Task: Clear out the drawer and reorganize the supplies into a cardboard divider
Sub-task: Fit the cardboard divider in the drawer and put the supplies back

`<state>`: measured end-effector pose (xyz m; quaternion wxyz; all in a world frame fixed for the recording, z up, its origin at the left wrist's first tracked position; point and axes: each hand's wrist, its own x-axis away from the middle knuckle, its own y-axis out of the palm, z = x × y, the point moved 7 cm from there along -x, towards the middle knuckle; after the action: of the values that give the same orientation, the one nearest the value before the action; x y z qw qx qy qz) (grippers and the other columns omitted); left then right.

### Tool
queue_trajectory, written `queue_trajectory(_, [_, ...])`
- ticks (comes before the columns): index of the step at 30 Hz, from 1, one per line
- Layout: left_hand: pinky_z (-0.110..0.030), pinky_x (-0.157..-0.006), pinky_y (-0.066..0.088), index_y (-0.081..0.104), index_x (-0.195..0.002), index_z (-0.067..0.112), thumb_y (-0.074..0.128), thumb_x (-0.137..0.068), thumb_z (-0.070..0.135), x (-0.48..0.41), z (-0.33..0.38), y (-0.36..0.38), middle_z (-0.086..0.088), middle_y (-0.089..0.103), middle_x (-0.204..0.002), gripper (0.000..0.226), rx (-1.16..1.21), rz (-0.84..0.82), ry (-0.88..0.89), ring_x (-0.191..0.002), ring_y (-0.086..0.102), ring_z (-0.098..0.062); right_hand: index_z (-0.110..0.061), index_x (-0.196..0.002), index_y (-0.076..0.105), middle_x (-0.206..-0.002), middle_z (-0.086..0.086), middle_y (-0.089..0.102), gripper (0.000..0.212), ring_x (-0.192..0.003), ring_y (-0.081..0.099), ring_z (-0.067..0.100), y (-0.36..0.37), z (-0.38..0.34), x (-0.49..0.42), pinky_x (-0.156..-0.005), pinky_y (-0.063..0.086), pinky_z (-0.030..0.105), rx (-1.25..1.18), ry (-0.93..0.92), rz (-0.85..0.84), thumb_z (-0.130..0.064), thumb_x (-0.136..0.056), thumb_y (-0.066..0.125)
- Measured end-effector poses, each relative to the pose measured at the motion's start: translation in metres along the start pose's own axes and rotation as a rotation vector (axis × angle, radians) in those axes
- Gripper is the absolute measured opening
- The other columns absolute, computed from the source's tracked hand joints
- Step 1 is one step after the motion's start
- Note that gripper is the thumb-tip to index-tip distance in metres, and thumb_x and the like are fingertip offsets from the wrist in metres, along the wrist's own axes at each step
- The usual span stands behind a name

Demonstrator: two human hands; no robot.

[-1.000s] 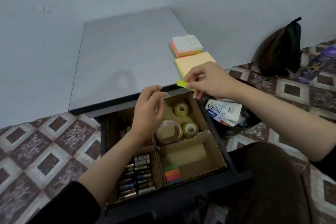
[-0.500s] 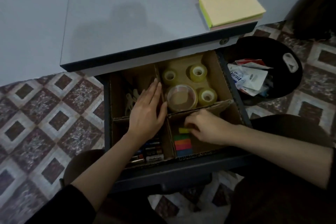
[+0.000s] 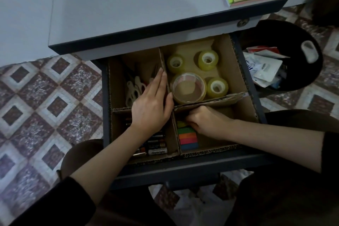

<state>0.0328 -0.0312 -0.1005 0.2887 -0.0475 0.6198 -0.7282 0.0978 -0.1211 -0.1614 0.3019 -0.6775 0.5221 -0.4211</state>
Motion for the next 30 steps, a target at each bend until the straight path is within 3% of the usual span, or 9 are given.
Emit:
queue_trajectory(4, [-0.015, -0.053, 0.039, 0.05, -0.129, -0.004, 0.038, -0.093, 0.029, 0.0, 0.0, 0.0, -0.018, 0.051, -0.135, 0.05, -0.005, -0.004, -0.001, -0.094, 0.067, -0.024, -0.002, -0.106, 0.064, -0.107, 0.014, 0.063, 0.024, -0.099, 0.06, 0.03, 0.0, -0.012, -0.001, -0.082, 0.048, 0.037, 0.203, -0.035, -0.105, -0.006, -0.094, 0.044])
queue_trajectory(10, [-0.016, -0.052, 0.038, 0.049, -0.13, -0.004, 0.037, -0.094, 0.029, 0.0, -0.001, 0.002, -0.018, 0.05, -0.136, 0.05, 0.002, -0.012, -0.004, -0.092, 0.067, -0.025, -0.002, -0.115, 0.058, -0.117, 0.013, 0.056, 0.029, -0.102, 0.058, 0.029, 0.0, -0.018, 0.0, -0.071, 0.038, 0.031, 0.348, -0.044, -0.184, -0.008, -0.098, 0.036])
queue_trajectory(12, [-0.017, -0.051, 0.041, 0.05, -0.13, -0.004, 0.037, -0.094, 0.029, 0.0, -0.001, 0.002, -0.018, 0.05, -0.136, 0.05, 0.0, -0.014, -0.004, -0.093, 0.067, -0.025, 0.0, -0.108, 0.063, -0.106, 0.015, 0.062, 0.025, -0.092, 0.063, 0.031, -0.005, -0.022, 0.001, -0.066, 0.045, 0.033, 0.321, -0.089, -0.104, -0.003, -0.092, 0.045])
queue_trajectory(15, [-0.019, -0.05, 0.045, 0.05, -0.129, -0.004, 0.037, -0.094, 0.029, 0.0, 0.0, 0.002, -0.018, 0.051, -0.135, 0.05, 0.004, -0.012, -0.003, -0.095, 0.067, -0.025, -0.003, -0.077, 0.071, -0.071, 0.011, 0.068, 0.019, -0.06, 0.066, 0.027, -0.009, -0.02, 0.002, -0.046, 0.05, 0.029, 0.188, -0.141, 0.017, 0.006, -0.06, 0.072])
queue_trajectory(17, [-0.02, -0.05, 0.046, 0.05, -0.129, -0.004, 0.037, -0.094, 0.029, 0.0, 0.0, 0.002, -0.018, 0.051, -0.135, 0.05, 0.004, -0.013, -0.003, -0.095, 0.067, -0.025, -0.003, -0.084, 0.072, -0.08, 0.012, 0.069, 0.023, -0.071, 0.067, 0.029, -0.003, -0.015, -0.001, -0.054, 0.056, 0.035, 0.146, -0.11, 0.008, 0.006, -0.063, 0.072])
queue_trajectory(20, [-0.02, -0.05, 0.046, 0.05, -0.129, -0.004, 0.036, -0.094, 0.029, 0.0, -0.001, 0.003, -0.018, 0.051, -0.135, 0.05, 0.006, -0.018, -0.007, -0.096, 0.067, -0.026, -0.004, -0.105, 0.068, -0.104, 0.015, 0.067, 0.025, -0.095, 0.062, 0.032, -0.005, -0.012, -0.003, -0.078, 0.052, 0.043, 0.083, -0.031, 0.034, -0.001, -0.085, 0.053])
queue_trajectory(26, [-0.023, -0.051, 0.048, 0.049, -0.13, -0.003, 0.035, -0.094, 0.03, 0.001, -0.001, 0.004, -0.018, 0.051, -0.134, 0.051, 0.008, -0.025, -0.014, -0.098, 0.066, -0.027, -0.007, -0.108, 0.068, -0.109, 0.012, 0.067, 0.026, -0.102, 0.061, 0.029, -0.011, -0.008, 0.007, -0.085, 0.05, 0.042, -0.123, 0.038, 0.099, -0.005, -0.086, 0.053])
queue_trajectory(30, [-0.023, -0.051, 0.049, 0.05, -0.13, -0.004, 0.035, -0.094, 0.029, 0.001, 0.0, 0.003, -0.018, 0.052, -0.133, 0.05, 0.007, -0.016, -0.011, -0.096, 0.067, -0.028, -0.006, -0.098, 0.071, -0.095, 0.008, 0.071, 0.017, -0.089, 0.065, 0.022, -0.028, 0.001, 0.029, -0.082, 0.052, 0.035, -0.271, 0.146, 0.237, -0.006, -0.086, 0.06])
